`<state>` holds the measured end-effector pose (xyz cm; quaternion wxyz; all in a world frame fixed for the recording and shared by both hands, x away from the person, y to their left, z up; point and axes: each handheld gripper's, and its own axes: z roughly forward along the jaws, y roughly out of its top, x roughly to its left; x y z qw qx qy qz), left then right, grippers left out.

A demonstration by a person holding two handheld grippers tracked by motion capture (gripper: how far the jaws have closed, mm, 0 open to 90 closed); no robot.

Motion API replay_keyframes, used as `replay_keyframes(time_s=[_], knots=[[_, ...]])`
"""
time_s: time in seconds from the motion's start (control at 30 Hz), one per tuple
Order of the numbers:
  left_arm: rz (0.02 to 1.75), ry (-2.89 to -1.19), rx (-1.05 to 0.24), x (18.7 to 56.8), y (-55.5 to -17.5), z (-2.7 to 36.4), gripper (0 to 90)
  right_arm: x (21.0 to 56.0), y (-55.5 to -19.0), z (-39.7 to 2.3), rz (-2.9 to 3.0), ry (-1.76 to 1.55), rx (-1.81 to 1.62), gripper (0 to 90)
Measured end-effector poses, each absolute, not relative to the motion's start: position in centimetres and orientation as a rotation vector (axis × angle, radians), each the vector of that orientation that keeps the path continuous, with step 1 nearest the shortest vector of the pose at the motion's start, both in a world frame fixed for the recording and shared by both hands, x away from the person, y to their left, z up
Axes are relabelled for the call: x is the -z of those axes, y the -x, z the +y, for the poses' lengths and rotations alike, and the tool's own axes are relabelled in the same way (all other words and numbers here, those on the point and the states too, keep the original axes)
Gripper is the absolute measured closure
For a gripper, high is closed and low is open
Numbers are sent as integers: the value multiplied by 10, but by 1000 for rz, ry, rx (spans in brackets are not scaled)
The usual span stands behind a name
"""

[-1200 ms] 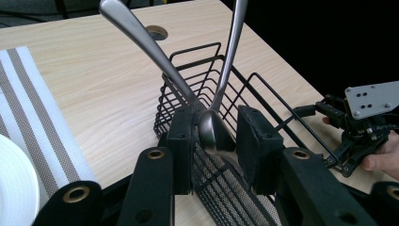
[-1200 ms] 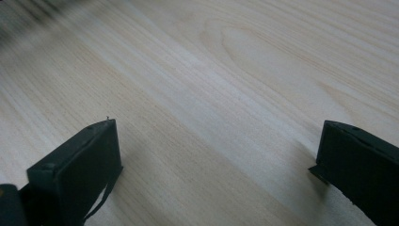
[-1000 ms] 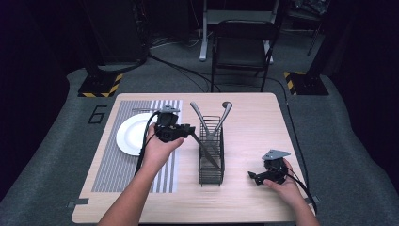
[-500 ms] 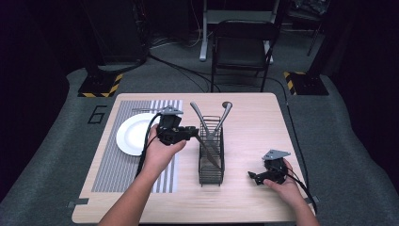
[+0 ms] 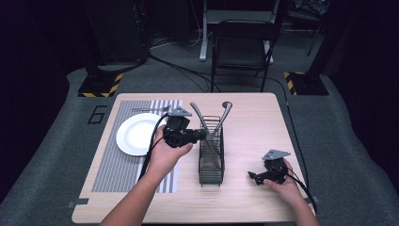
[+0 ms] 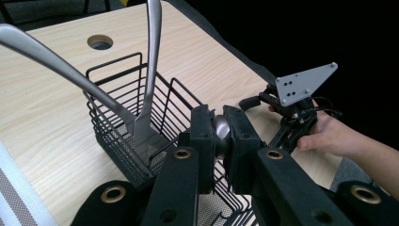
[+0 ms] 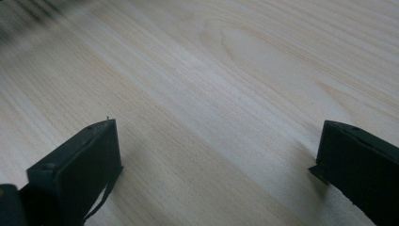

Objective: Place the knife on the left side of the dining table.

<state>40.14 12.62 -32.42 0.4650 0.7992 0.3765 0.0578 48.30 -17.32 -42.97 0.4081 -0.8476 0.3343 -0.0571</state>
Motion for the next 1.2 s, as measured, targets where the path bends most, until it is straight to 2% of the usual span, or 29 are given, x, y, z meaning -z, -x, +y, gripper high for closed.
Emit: replay_keyframes(time_s=[1.2], knots=[[924, -1933, -255, 268, -382, 138, 835, 430, -483, -173, 845, 2134, 146, 0]])
